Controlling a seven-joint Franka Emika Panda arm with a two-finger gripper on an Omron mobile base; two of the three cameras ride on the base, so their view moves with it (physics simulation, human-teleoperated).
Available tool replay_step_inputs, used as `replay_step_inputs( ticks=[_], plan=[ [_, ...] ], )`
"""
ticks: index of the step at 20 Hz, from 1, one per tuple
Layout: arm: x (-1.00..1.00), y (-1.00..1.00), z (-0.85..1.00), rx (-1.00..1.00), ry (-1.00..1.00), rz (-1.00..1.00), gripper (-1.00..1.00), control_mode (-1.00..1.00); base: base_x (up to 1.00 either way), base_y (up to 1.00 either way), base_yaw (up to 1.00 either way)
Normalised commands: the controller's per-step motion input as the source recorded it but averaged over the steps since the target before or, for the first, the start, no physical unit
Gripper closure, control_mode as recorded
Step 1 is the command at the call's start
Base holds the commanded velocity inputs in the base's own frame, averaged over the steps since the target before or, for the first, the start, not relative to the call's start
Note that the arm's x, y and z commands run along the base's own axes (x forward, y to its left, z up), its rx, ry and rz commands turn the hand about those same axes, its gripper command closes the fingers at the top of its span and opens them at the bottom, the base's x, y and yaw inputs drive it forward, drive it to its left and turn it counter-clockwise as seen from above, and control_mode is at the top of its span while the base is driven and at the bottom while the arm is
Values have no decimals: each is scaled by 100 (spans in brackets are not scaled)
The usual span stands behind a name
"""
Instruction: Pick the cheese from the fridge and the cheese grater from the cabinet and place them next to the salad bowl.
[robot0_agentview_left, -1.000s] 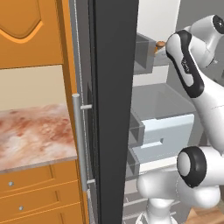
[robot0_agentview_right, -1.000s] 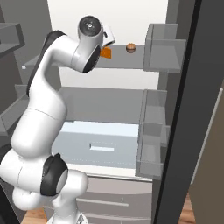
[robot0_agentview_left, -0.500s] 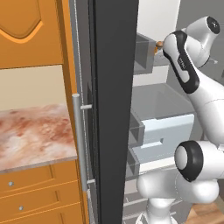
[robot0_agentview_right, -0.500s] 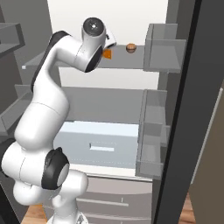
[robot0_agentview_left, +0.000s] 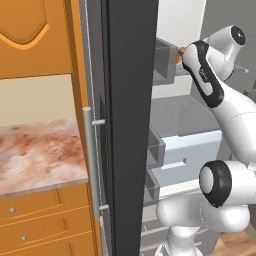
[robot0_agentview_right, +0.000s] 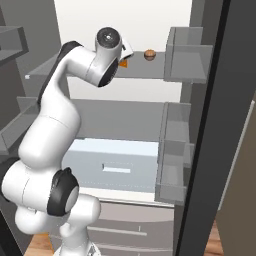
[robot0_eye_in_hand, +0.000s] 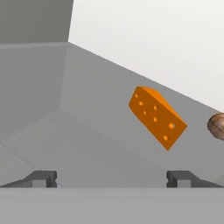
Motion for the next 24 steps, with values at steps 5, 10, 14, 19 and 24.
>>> replay_step_inputs(
  ticks=[5, 10, 14, 19, 24],
  plan=[
    [31, -29, 0, 3, 1, 0, -100, -100, 0, 0, 0],
    [28, -11, 0, 2, 2, 0, -100, -100, 0, 0, 0],
    [33, -2, 0, 0, 1, 0, -100, -100, 0, 0, 0],
    [28, -3, 0, 0, 0, 0, -100, -100, 0, 0, 0],
    [18, -2, 0, 0, 0, 0, -100, -100, 0, 0, 0]
  ],
)
